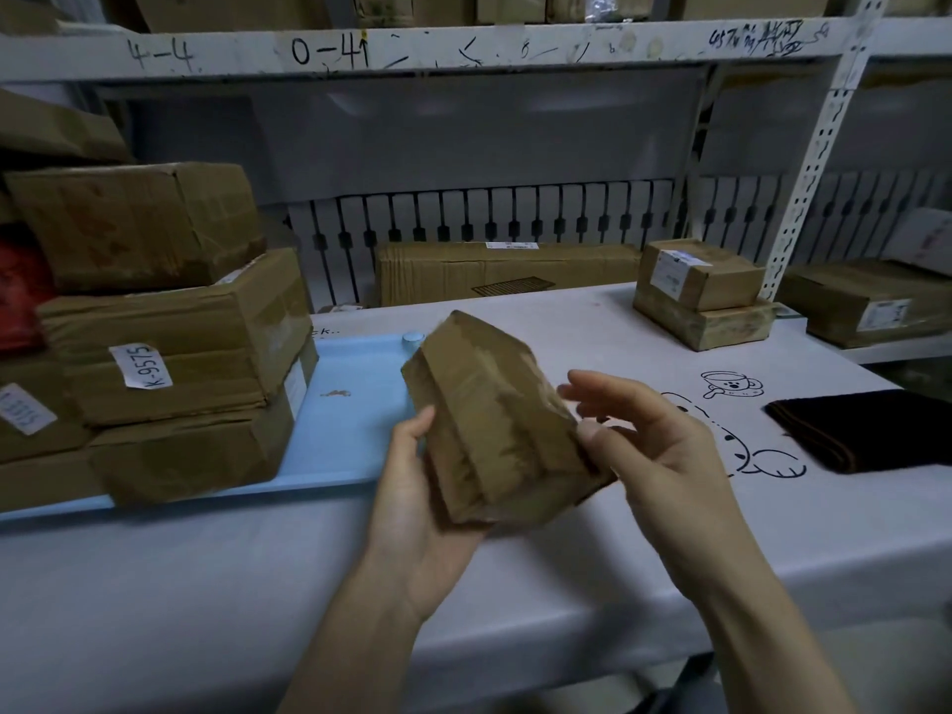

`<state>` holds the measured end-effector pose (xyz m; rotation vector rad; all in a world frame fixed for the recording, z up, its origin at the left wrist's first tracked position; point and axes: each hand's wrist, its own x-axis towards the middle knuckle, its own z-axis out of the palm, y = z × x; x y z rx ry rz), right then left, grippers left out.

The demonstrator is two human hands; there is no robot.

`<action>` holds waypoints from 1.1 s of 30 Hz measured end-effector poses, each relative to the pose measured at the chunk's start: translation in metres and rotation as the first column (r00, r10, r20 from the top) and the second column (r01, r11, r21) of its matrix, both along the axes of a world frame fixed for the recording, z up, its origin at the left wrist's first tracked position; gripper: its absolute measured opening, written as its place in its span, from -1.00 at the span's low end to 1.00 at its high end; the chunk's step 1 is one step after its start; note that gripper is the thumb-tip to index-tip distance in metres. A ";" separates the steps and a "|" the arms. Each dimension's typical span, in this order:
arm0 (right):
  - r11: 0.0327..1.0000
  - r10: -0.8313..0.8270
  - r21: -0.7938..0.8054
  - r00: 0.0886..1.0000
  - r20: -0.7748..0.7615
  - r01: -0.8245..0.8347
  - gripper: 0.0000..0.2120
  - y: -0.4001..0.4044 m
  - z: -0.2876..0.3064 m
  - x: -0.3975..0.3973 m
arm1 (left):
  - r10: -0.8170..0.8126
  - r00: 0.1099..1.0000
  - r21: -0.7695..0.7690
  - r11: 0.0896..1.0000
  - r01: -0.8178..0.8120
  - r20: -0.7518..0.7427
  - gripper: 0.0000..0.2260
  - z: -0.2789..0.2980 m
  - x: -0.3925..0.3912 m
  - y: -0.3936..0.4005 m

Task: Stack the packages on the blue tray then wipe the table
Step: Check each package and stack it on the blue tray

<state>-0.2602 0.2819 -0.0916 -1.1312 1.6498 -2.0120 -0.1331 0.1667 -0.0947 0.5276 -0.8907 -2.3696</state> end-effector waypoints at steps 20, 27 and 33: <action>0.986 -0.114 0.110 0.987 -0.113 0.127 -0.41 0.001 -0.002 0.001 | -0.097 0.991 0.152 0.982 0.109 -0.089 -0.47 -0.009 -0.001 -0.004; 0.989 -0.064 0.124 0.989 -0.133 0.081 -0.75 -0.002 -0.002 0.003 | 0.033 0.997 -0.194 0.981 -0.018 0.071 -0.57 -0.003 -0.008 0.004; 0.986 -0.012 0.167 0.996 0.087 -0.003 -0.45 0.000 0.001 0.010 | 0.184 0.974 -0.504 0.859 -0.092 0.136 -0.60 -0.005 -0.012 0.009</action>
